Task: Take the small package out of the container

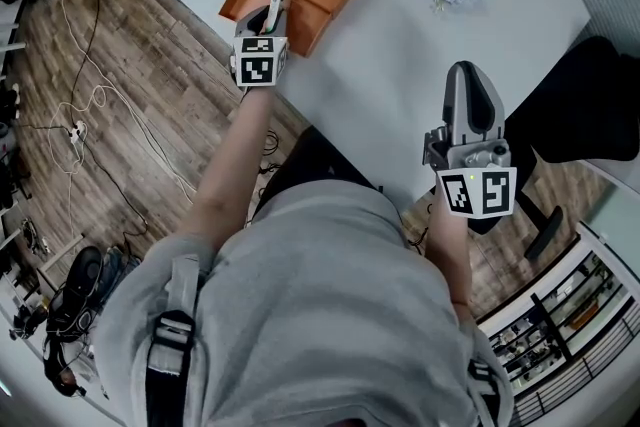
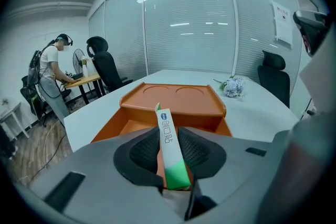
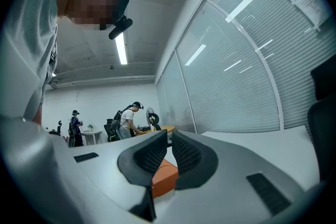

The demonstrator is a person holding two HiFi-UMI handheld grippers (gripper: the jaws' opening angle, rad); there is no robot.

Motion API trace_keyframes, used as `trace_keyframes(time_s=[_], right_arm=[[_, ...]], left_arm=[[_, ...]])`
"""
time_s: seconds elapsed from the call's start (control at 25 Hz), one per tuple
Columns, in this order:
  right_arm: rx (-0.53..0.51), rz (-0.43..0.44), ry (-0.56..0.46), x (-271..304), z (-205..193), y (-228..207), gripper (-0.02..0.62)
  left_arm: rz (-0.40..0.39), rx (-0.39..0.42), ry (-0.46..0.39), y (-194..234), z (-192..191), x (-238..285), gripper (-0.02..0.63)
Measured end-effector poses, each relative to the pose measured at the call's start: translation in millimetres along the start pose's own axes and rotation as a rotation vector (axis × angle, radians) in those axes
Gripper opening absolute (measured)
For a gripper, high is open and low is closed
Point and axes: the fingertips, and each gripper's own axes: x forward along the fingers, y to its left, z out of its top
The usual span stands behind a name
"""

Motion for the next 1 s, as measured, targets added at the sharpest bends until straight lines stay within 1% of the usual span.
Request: trace_keyframes(time_s=[0.28,0.4,0.52,0.64,0.72,0.88,1.0], right_arm=[[0.003,0.001,-0.028,6.5,1.2,-8.4,0.060],[-0.002,-0.003,-0.043,10.4,2.5,-10.1,0.060],[-0.025,-0.020,-0.062,15.7,5.8,-12.8,0.059],[-0.055,-0.047,-0.079,21.6,10.3,-17.3,0.058],[-0.063,-0.064,-0.088,23.9,12.4,-19.8,0.058],[-0.071,-0.094,-0.095,27.6,14.0,-25.1,0.058],[-0.086,-0.095,-0.097,31.3,16.2,-25.1,0.058]], left_arm=[[0.000,-0.039,-0.093,6.0,29.5,-16.9,0.103],[-0.003,-0.033,-0.161,8.5,48.8,-28.7,0.103],[-0.019,-0.030,-0.286,8.6,81.7,-48.5,0.103],[-0.052,-0.029,-0.466,5.4,126.3,-76.4,0.101],[-0.063,-0.018,-0.564,2.8,153.4,-97.2,0.101],[-0.087,-0.005,-0.703,-6.4,195.5,-131.3,0.101],[-0.117,-0.007,-0.771,-15.6,215.5,-148.2,0.100]])
